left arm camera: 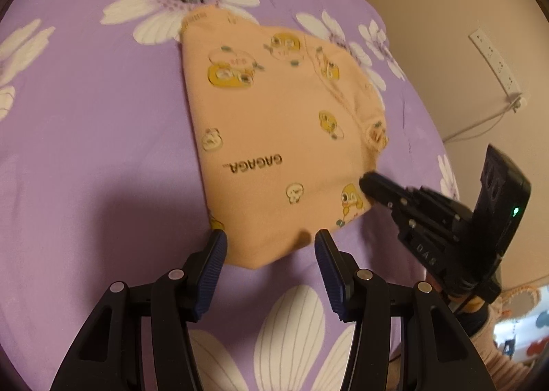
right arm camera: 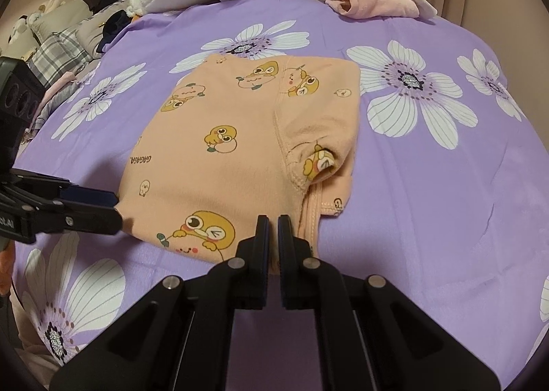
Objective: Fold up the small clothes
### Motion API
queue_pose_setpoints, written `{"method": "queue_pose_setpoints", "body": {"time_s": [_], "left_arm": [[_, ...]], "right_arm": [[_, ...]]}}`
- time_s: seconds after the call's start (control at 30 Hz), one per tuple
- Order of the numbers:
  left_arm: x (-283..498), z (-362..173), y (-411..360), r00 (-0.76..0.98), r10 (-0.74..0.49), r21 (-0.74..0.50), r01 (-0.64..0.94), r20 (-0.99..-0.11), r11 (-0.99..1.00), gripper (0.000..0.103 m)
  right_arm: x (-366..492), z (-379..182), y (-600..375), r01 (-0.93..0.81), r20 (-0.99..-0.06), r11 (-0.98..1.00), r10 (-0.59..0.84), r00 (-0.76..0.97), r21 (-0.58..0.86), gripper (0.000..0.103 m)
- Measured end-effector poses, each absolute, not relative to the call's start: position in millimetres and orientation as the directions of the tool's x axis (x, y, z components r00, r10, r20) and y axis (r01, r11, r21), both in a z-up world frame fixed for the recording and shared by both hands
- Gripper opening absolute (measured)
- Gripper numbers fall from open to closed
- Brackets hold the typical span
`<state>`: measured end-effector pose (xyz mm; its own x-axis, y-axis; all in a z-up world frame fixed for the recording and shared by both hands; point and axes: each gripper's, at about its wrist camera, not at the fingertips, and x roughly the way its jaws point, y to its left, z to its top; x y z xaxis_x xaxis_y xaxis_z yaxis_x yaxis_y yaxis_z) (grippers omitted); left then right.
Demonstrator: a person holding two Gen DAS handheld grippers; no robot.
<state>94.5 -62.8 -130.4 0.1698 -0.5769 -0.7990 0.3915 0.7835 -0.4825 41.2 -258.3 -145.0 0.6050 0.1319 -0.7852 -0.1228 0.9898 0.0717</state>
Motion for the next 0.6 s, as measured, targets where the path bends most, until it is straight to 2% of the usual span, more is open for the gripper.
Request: {"method": "queue_pose_setpoints", "body": {"time_s": [0.17, 0.33, 0.47, 0.6], "left_arm": [[109.8, -109.9, -59.8, 0.236, -0.623, -0.521, 0.375, -0.746, 0.767, 0.052], [132.7, -95.5, -81.5, 0.279, -0.616, -0.487, 0.414, -0.737, 0.769, 0.052], [151.8, -100.9, -101.2, 0.293, -0.588, -0.455, 0.414, -0.754, 0.789, 0.052], [164.2, -125.9, -114.4, 0.26, -0.53, -0.416, 0.386, -0.807, 0.823, 0.052]], "right_arm": [[36.6, -143.3, -257.3, -0.124, -0.78, 0.989, 0.14, 0.61, 0.081, 0.012], [32.9, -141.0, -253.6, -0.128, -0.777, 0.988, 0.143, 0.614, 0.08, 0.018], [29.7, -139.2, -253.3, -0.13, -0.774, 0.988, 0.144, 0.617, 0.08, 0.02], [28.4, -138.6, -255.8, -0.127, -0.774, 0.988, 0.144, 0.617, 0.083, 0.02]]}}
